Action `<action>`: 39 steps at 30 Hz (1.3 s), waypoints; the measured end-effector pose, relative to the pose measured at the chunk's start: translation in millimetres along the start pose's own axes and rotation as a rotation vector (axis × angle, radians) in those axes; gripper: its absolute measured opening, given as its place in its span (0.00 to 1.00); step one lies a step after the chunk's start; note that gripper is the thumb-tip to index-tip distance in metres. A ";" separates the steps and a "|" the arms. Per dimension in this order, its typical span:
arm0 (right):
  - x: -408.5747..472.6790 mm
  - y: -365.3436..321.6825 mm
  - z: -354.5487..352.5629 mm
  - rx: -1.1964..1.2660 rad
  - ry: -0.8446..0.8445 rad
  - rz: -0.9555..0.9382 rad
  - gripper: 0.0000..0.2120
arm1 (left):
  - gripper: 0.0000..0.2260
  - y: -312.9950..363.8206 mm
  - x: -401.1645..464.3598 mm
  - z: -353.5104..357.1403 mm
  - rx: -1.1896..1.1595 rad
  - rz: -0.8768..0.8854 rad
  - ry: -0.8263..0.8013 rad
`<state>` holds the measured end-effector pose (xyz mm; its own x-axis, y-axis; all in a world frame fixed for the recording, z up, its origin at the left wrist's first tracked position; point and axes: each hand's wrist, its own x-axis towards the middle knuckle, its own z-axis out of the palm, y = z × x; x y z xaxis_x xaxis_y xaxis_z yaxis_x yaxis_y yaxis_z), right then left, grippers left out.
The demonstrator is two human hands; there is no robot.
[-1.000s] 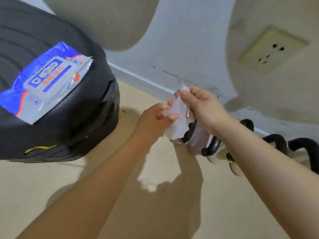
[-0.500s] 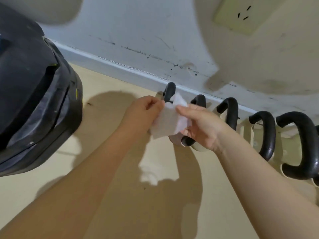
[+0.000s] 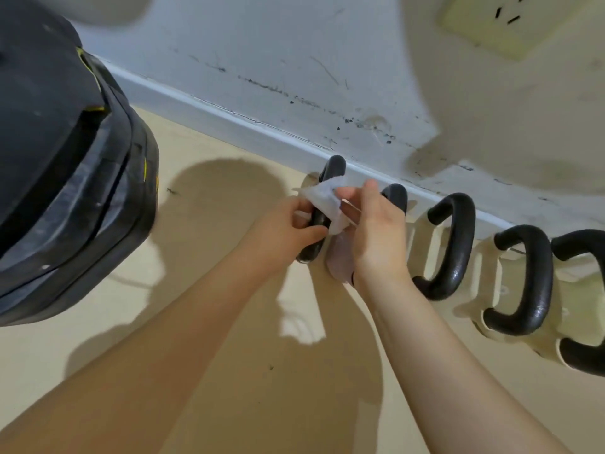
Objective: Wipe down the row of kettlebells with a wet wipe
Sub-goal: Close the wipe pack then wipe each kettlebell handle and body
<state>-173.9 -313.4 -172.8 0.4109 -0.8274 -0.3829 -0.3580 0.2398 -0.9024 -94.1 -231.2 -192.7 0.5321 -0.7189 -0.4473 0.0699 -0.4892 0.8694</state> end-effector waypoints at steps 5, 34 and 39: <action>16.3 1.7 19.2 0.054 0.011 0.175 0.03 | 0.09 -0.3 0.7 -1.3 -0.048 -0.024 0.004; 68.1 -0.9 20.8 -0.515 -0.312 -0.218 0.05 | 0.12 -3.7 -7.7 8.0 -0.180 -0.048 0.066; 93.7 -20.3 12.5 -0.618 -0.491 -0.214 0.08 | 0.14 -5.6 -9.6 11.1 -0.226 -0.049 0.078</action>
<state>-117.7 -389.5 -192.9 0.7915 -0.4727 -0.3874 -0.5694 -0.3401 -0.7484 -109.0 -227.1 -195.6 0.5864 -0.6526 -0.4799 0.2794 -0.3931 0.8760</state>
